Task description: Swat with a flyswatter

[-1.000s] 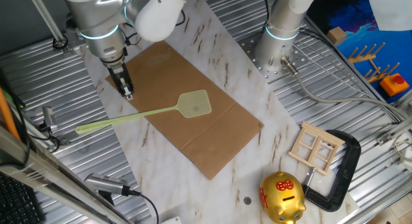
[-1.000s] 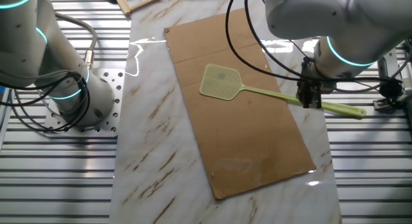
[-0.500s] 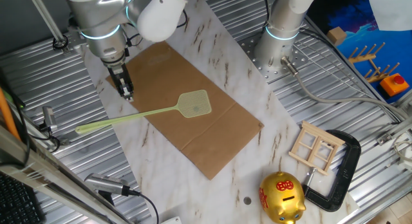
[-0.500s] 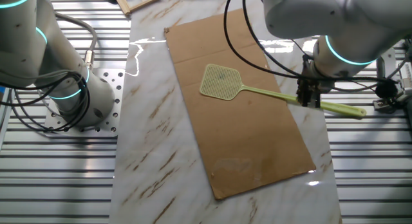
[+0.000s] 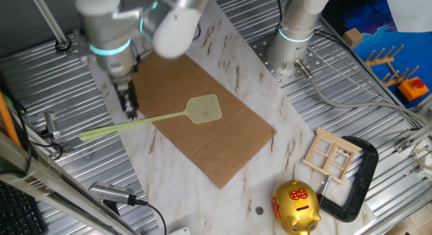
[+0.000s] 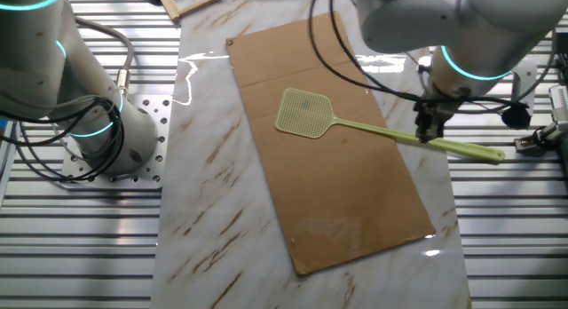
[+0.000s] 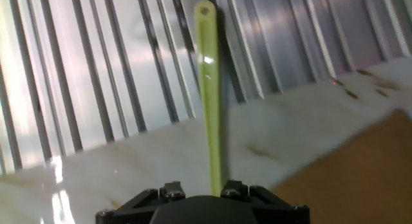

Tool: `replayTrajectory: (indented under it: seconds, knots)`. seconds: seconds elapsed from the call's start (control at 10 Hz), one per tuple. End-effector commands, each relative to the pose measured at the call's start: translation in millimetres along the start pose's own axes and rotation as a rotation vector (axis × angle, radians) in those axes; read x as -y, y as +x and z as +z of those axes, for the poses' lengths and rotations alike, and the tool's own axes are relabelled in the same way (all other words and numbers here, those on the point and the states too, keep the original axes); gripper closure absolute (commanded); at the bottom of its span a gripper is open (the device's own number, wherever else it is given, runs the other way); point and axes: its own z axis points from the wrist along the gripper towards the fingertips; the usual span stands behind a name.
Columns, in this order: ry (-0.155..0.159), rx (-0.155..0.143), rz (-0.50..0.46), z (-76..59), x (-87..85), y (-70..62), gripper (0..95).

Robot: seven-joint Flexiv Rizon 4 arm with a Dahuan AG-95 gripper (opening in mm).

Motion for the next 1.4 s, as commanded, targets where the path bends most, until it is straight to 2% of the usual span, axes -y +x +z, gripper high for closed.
replayTrajectory:
  seconds: [0.1,0.6,1.0,1.1,1.2,1.3,1.4]
  knots:
    - [-0.009,-0.009,-0.021,6.7,2.6,-7.1,57.0]
    - [-0.01,0.0,0.004,27.3,11.9,-21.6,57.0]
    - [-0.005,-0.002,0.003,33.7,14.6,-24.4,57.0]
    - [-0.004,-0.005,0.003,33.8,14.7,-24.4,76.0]
    - [0.001,-0.012,-0.001,33.8,14.7,-24.4,76.0]
    - [0.021,-0.024,-0.018,34.1,14.8,-24.4,76.0]
    - [0.056,-0.02,-0.033,34.5,15.1,-24.2,76.0]
